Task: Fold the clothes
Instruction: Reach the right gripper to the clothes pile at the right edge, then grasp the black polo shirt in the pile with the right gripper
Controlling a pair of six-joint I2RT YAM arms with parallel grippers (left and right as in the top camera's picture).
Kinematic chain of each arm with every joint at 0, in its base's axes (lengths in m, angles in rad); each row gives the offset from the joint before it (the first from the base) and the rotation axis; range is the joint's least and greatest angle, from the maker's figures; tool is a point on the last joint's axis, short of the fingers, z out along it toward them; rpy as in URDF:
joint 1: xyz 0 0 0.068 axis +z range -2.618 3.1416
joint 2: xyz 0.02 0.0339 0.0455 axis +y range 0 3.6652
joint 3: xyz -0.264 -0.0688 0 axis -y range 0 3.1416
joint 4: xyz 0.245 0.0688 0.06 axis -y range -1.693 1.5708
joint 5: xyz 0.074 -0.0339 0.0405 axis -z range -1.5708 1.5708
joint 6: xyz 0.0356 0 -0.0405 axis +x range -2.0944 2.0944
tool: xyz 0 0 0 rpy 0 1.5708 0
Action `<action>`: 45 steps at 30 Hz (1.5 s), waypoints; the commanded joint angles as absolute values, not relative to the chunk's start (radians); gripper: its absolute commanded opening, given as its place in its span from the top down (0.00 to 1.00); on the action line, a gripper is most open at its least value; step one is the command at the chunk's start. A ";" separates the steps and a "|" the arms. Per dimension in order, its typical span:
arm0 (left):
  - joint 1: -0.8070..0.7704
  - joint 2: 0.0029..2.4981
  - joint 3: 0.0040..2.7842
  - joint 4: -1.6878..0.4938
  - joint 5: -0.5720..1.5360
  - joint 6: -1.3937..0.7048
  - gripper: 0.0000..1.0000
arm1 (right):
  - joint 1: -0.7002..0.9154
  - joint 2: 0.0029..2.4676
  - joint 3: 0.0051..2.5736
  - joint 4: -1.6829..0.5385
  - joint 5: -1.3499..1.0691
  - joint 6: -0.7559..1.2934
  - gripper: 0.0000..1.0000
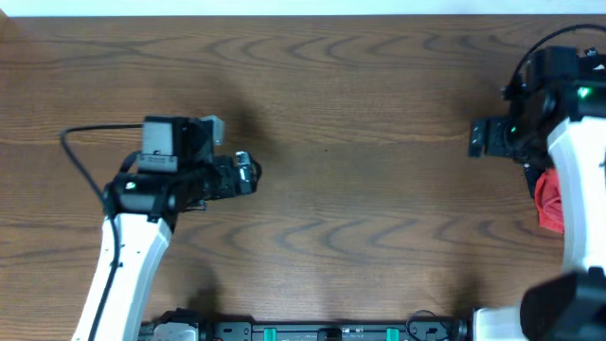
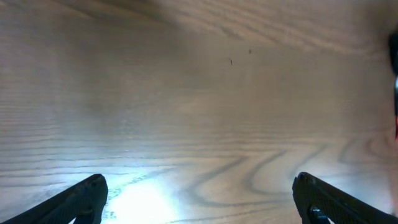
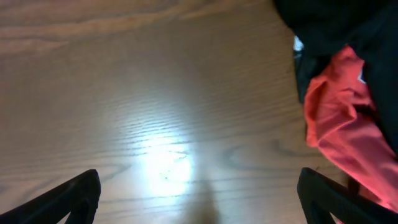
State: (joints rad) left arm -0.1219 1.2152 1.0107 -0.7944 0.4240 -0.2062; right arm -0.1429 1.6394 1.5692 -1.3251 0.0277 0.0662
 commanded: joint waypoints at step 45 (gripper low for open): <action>-0.350 1.442 1.031 -0.759 0.408 -0.200 0.03 | -0.444 2.126 1.990 -1.398 -0.334 -0.152 0.19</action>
